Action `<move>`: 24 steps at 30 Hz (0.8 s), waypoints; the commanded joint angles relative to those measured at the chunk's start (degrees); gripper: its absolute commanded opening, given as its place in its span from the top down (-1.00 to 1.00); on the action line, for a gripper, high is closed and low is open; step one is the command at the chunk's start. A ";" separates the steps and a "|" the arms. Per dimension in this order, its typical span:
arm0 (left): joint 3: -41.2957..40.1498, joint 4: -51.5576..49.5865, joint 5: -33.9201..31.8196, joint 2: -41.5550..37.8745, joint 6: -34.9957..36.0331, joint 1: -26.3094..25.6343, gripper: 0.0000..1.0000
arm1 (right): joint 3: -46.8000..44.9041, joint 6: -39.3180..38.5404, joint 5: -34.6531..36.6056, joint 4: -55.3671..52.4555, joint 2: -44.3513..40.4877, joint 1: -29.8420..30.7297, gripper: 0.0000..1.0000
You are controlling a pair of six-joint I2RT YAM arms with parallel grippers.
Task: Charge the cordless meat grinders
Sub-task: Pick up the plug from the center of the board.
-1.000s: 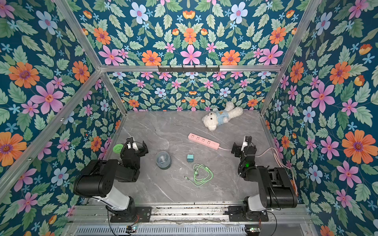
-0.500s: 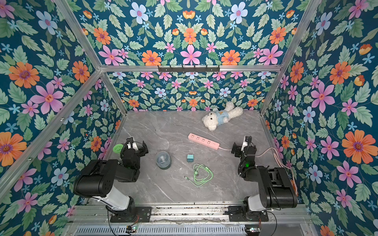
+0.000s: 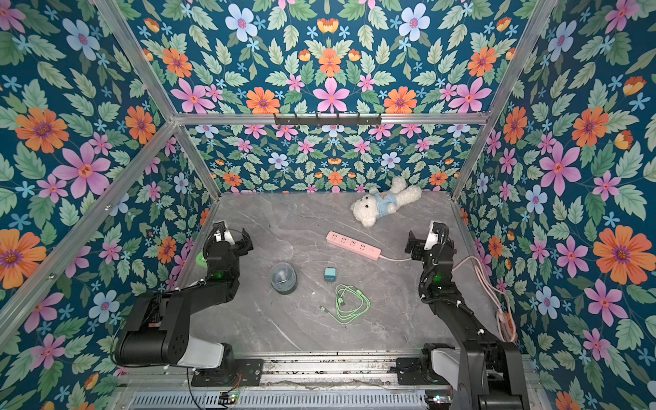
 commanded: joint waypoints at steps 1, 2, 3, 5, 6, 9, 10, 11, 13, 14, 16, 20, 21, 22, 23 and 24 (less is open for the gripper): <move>0.58 -11.15 -0.46 -4.35 -2.98 -0.07 -0.98 | 4.75 3.51 -4.76 -15.60 -2.74 0.10 -0.92; 0.72 -12.58 0.89 -6.03 -4.06 -0.09 -0.98 | 6.63 4.94 -6.63 -18.91 -3.48 0.06 -0.92; 1.32 -14.73 2.50 -7.76 -5.45 -0.09 -0.98 | 8.25 6.26 -8.56 -21.75 -4.00 0.08 -0.92; 2.69 -18.76 5.60 -10.09 -7.90 -0.14 -0.99 | 10.66 8.50 -12.19 -26.28 -4.12 0.41 -0.92; 3.32 -20.16 7.26 -10.78 -9.09 -0.16 -0.98 | 11.66 9.54 -13.37 -28.01 -3.87 0.94 -0.93; 5.33 -24.85 11.24 -12.11 -11.94 -0.18 -0.98 | 14.17 11.06 -13.95 -33.28 -2.28 4.25 -0.94; 5.65 -25.94 12.34 -12.60 -13.06 -0.19 -0.98 | 15.11 11.29 -13.89 -35.14 -1.42 5.58 -0.94; 5.80 -26.83 13.82 -13.24 -13.98 -0.26 -0.98 | 15.99 11.81 -13.76 -36.77 -0.32 7.23 -0.94; 5.71 -27.94 15.57 -14.79 -15.70 -0.53 -0.98 | 17.08 13.33 -14.47 -38.00 2.12 10.70 -0.94; 5.63 -28.51 16.24 -15.55 -16.35 -0.76 -0.98 | 17.62 13.86 -14.09 -38.29 3.54 13.00 -0.93; 5.77 -30.17 17.86 -16.50 -16.99 -1.05 -0.98 | 18.93 14.17 -11.90 -39.27 6.51 17.72 -0.92; 6.30 -33.08 19.40 -17.73 -18.09 -2.15 -0.99 | 22.84 15.47 -11.41 -39.92 14.04 25.93 -0.82; 6.26 -33.45 19.79 -17.92 -18.56 -2.33 -0.98 | 24.27 15.72 -11.11 -39.88 16.20 28.02 -0.80; 6.31 -33.75 20.14 -18.04 -19.05 -2.44 -0.99 | 25.62 15.88 -10.40 -40.23 18.18 29.90 -0.78; 6.31 -33.99 20.61 -18.15 -19.48 -2.62 -0.98 | 27.45 15.94 -9.27 -41.03 20.49 31.80 -0.77; 6.30 -34.28 21.02 -18.31 -19.84 -2.82 -0.97 | 29.45 16.03 -8.21 -42.02 22.84 33.51 -0.77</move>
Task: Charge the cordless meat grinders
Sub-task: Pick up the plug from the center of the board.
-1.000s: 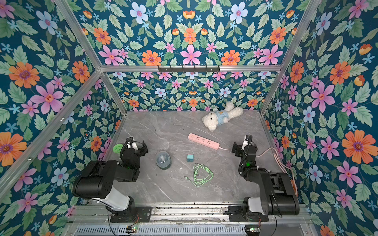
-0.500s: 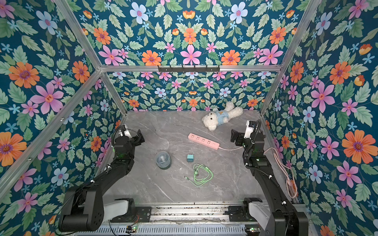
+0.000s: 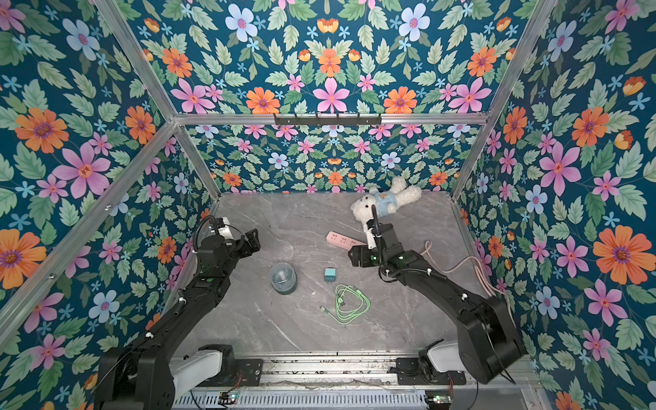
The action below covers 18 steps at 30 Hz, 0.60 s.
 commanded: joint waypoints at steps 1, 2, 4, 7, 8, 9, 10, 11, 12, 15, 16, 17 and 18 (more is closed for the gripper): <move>0.25 -2.22 2.28 -0.38 -2.37 -0.48 -0.97 | 4.96 1.84 3.76 -3.17 5.58 4.65 -0.77; 0.12 -2.27 2.57 -0.41 -2.46 -0.66 -0.97 | 6.72 2.27 4.38 -3.96 8.34 5.98 -0.77; -0.16 -2.27 2.70 -0.48 -2.54 -0.94 -0.97 | 9.74 3.25 4.97 -4.79 12.29 8.20 -0.77; -0.46 -2.36 2.70 -0.57 -2.70 -1.28 -0.97 | 13.74 4.90 7.97 -7.06 18.58 11.02 -0.77; -0.54 -2.36 2.87 -0.80 -2.59 -1.38 -0.97 | 14.89 5.33 8.93 -7.83 20.15 11.59 -0.75; -0.60 -2.36 3.01 -0.92 -2.54 -1.37 -0.98 | 15.96 5.78 9.33 -8.39 21.65 11.97 -0.73; -0.68 -2.42 3.12 -1.09 -2.56 -1.47 -0.98 | 16.77 6.36 9.55 -8.94 23.07 12.25 -0.71; -0.69 -2.45 3.31 -1.10 -2.54 -1.52 -0.98 | 17.71 6.89 10.13 -9.56 24.45 12.51 -0.69; -0.69 -2.60 3.40 -1.18 -2.45 -1.56 -0.98 | 18.33 7.48 11.15 -10.17 25.65 12.76 -0.68; -0.59 -3.06 3.88 -1.26 -2.45 -1.64 -0.99 | 19.87 8.07 13.05 -12.34 28.03 13.53 -0.65; -0.52 -3.19 4.01 -1.29 -2.49 -1.64 -0.98 | 20.34 8.13 13.37 -12.94 28.66 13.75 -0.64; -0.44 -3.32 4.10 -1.30 -2.45 -1.64 -0.98 | 20.92 8.22 13.89 -13.66 29.26 14.06 -0.61; -0.29 -3.32 4.19 -1.30 -2.45 -1.73 -0.98 | 21.39 8.30 14.30 -14.32 29.90 14.40 -0.60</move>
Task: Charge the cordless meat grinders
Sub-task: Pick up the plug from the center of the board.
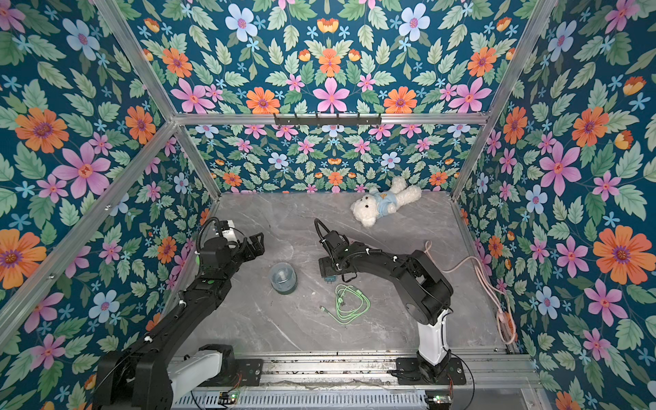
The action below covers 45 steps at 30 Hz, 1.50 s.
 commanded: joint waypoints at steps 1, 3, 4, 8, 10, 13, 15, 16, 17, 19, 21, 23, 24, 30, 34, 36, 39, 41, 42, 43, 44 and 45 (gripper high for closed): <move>0.54 -0.83 0.83 -0.21 -0.44 0.00 -0.98 | 1.52 1.97 3.42 -4.12 1.66 0.87 -0.58; 0.87 -1.05 1.11 -0.10 -0.53 -0.22 -0.98 | 2.03 2.70 3.94 -5.02 2.75 1.24 -0.56; 1.09 -1.13 1.18 -0.12 -0.53 -0.29 -0.98 | 2.28 3.24 4.13 -5.54 3.05 1.33 -0.55; 1.78 -2.43 0.29 0.56 -0.44 -0.94 -0.98 | 3.19 4.02 4.59 -6.90 4.03 2.19 -0.43; 1.95 -2.92 0.02 0.92 -0.27 -1.33 -0.98 | 3.50 4.02 4.68 -7.24 4.55 2.52 -0.35; 2.33 -3.68 -0.18 1.19 -0.17 -1.99 -0.98 | 3.31 4.11 5.01 -7.05 4.64 2.66 -0.15; 2.98 -4.61 -0.20 1.21 -0.10 -2.40 -0.98 | 2.57 4.10 5.16 -6.70 3.87 2.66 -0.02; 3.27 -5.00 -0.28 1.28 -0.08 -2.47 -0.98 | 2.02 4.17 4.97 -6.28 3.49 2.66 0.01; 3.61 -5.50 -0.21 1.41 0.00 -2.72 -0.98 | 1.42 4.11 4.69 -5.64 2.89 2.65 0.05; 4.37 -6.70 -0.03 1.74 0.17 -3.20 -0.98 | -0.31 3.67 4.17 -3.57 1.29 2.66 0.09; 6.25 -9.20 -0.26 2.40 0.80 -4.17 -0.97 | -3.34 2.62 3.80 0.72 -1.32 2.66 0.14; 8.34 -12.04 -0.76 3.11 1.84 -5.48 -0.97 | -8.03 -0.04 3.30 7.61 -5.16 2.66 0.17; 9.53 -13.25 -0.76 3.43 2.24 -6.34 -0.97 | -11.23 -2.20 3.14 13.01 -7.64 2.66 0.19; 16.13 -17.33 4.29 6.24 2.70 -11.48 -0.88 | -32.45 -17.61 -2.65 51.77 -21.41 2.66 0.24; 20.08 -19.44 7.86 7.66 3.17 -16.12 -0.85 | -42.45 -24.93 -3.78 75.04 -23.84 2.62 0.24; 21.08 -19.42 10.43 8.33 2.50 -18.45 -0.84 | -44.88 -28.41 -5.99 82.30 -23.84 2.65 0.25; 22.24 -19.38 13.71 9.88 2.11 -21.65 -0.81 | -45.71 -31.34 -8.46 84.76 -23.84 2.66 0.25; 22.77 -20.20 14.76 10.80 2.10 -22.92 -0.79 | -46.64 -32.62 -9.26 88.08 -23.58 2.66 0.25; 22.98 -20.44 15.11 11.18 2.02 -23.41 -0.77 | -47.35 -33.40 -9.75 90.31 -23.40 2.66 0.25; 22.95 -20.60 15.75 11.46 1.77 -23.74 -0.76 | -47.88 -33.93 -10.11 92.30 -23.16 2.68 0.26; 22.85 -20.43 16.87 11.77 1.48 -24.08 -0.75 | -48.30 -34.81 -10.47 93.70 -22.92 2.66 0.26; 22.74 -20.16 18.24 12.07 1.20 -24.45 -0.72 | -48.39 -35.60 -10.74 94.06 -22.86 2.66 0.26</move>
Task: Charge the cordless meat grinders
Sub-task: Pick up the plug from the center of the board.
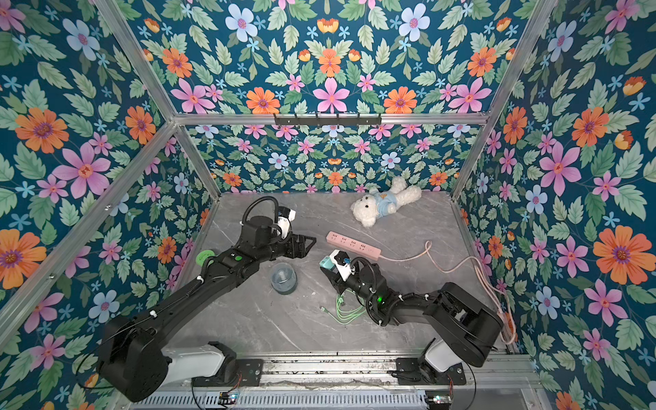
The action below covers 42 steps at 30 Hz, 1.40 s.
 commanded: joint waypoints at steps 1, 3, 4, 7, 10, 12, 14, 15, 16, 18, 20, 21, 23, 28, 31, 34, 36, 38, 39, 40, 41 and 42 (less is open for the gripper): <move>0.13 -0.26 5.21 0.68 -0.86 -0.80 -0.70 | -0.30 -5.65 -2.53 9.70 0.23 0.10 0.25; 0.06 0.12 7.40 0.86 -1.20 -1.49 -0.65 | -0.02 -7.07 -2.62 8.59 0.05 0.10 0.26; 0.09 0.07 8.22 0.95 -1.34 -1.85 -0.62 | 0.01 -7.52 -2.60 8.52 -0.03 0.10 0.25; -0.20 -0.10 10.65 0.94 -1.57 -2.67 -0.58 | 0.07 -9.01 -2.42 8.55 -0.12 0.10 0.26; -1.08 0.48 13.20 0.78 -1.50 -3.52 -0.57 | 0.56 -10.12 -2.77 7.27 -0.23 0.10 0.25; -1.35 0.66 14.60 0.86 -1.36 -4.33 -0.58 | 0.92 -10.45 -2.68 6.77 -0.13 0.10 0.25; -0.94 -1.06 14.14 1.12 -0.43 -5.42 -0.56 | 1.13 -10.45 -2.53 6.69 -0.27 0.10 0.25; -0.80 -2.03 13.56 1.21 -0.02 -5.81 -0.55 | 1.20 -10.42 -2.51 6.56 -0.37 0.10 0.25; -0.66 -2.88 12.85 1.30 0.35 -6.18 -0.53 | 1.36 -10.42 -2.55 6.12 -0.53 0.09 0.25; -0.71 -3.31 12.62 1.52 0.61 -6.38 -0.51 | 1.94 -10.50 -2.92 4.67 -0.65 0.05 0.25; -0.33 -3.31 13.08 2.02 0.81 -6.71 -0.42 | 2.42 -10.34 -2.96 3.88 -0.50 0.10 0.25; 0.02 -3.80 12.93 2.41 1.07 -6.99 -0.38 | 2.43 -10.25 -2.78 4.11 -0.40 0.10 0.25; 0.85 -5.67 12.19 3.25 2.10 -7.61 -0.28 | 2.36 -10.23 -2.51 4.14 -0.47 0.09 0.25; 1.70 -6.27 11.21 3.93 2.40 -7.80 -0.03 | 2.95 -10.76 -3.06 1.33 -0.85 0.09 0.25; 2.36 -6.46 12.00 4.76 2.75 -7.95 0.16 | 2.82 -10.62 -2.41 1.13 -0.83 0.10 0.25; 3.33 -8.25 11.77 5.54 3.79 -8.06 0.44 | 3.27 -10.84 -1.64 -1.33 -1.32 0.05 0.22; 3.65 -8.79 11.23 5.61 4.03 -8.06 0.64 | 3.48 -11.20 -1.54 -2.52 -1.50 0.10 0.21; 4.01 -8.81 10.96 5.85 3.97 -8.06 0.75 | 3.57 -11.41 -1.32 -3.17 -1.48 0.10 0.18; 4.31 -8.93 10.75 5.95 4.03 -8.06 0.78 | 3.87 -11.46 -1.14 -4.26 -1.64 0.10 0.10; 4.72 -9.18 10.20 6.28 4.09 -8.04 0.79 | 4.37 -11.03 -0.34 -6.73 -2.17 0.05 -0.12; 5.45 -9.66 9.23 6.69 4.19 -8.02 0.80 | 4.90 -10.28 0.73 -9.40 -2.79 0.10 -0.36; 6.14 -10.11 8.28 7.13 4.44 -8.04 0.81 | 5.06 -10.23 1.29 -11.26 -3.45 0.10 -0.44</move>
